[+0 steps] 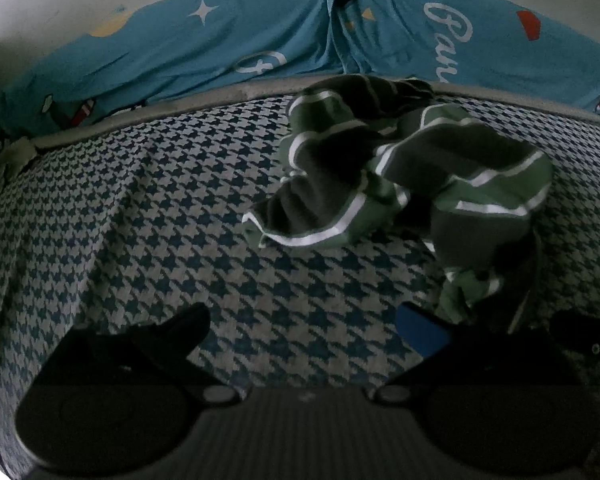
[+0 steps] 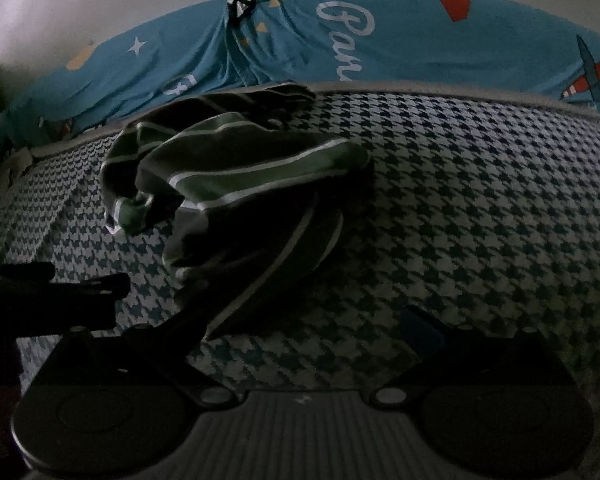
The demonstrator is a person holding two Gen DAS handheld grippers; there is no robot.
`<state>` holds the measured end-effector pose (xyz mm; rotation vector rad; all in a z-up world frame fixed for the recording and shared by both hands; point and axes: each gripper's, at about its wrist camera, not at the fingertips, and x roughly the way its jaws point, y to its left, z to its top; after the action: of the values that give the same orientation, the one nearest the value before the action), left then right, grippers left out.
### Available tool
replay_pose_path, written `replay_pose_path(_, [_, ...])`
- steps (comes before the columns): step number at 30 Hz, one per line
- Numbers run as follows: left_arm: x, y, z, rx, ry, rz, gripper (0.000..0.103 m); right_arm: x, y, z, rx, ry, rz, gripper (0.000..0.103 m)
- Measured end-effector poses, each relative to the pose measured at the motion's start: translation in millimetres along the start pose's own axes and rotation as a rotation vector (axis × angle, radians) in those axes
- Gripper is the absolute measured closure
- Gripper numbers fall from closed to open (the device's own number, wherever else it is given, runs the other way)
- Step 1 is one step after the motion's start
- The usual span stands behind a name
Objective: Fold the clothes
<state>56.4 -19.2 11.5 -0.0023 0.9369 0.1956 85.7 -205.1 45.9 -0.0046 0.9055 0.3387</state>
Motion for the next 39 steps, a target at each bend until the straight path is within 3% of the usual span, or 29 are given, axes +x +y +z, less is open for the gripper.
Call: replay_pose_path(39, [-0.1, 3.7, -0.2, 0.023, -0.001, -0.001, 0.000, -1.0, 0.0, 6.7, 0.022, -0.025, 0.000, 0.000])
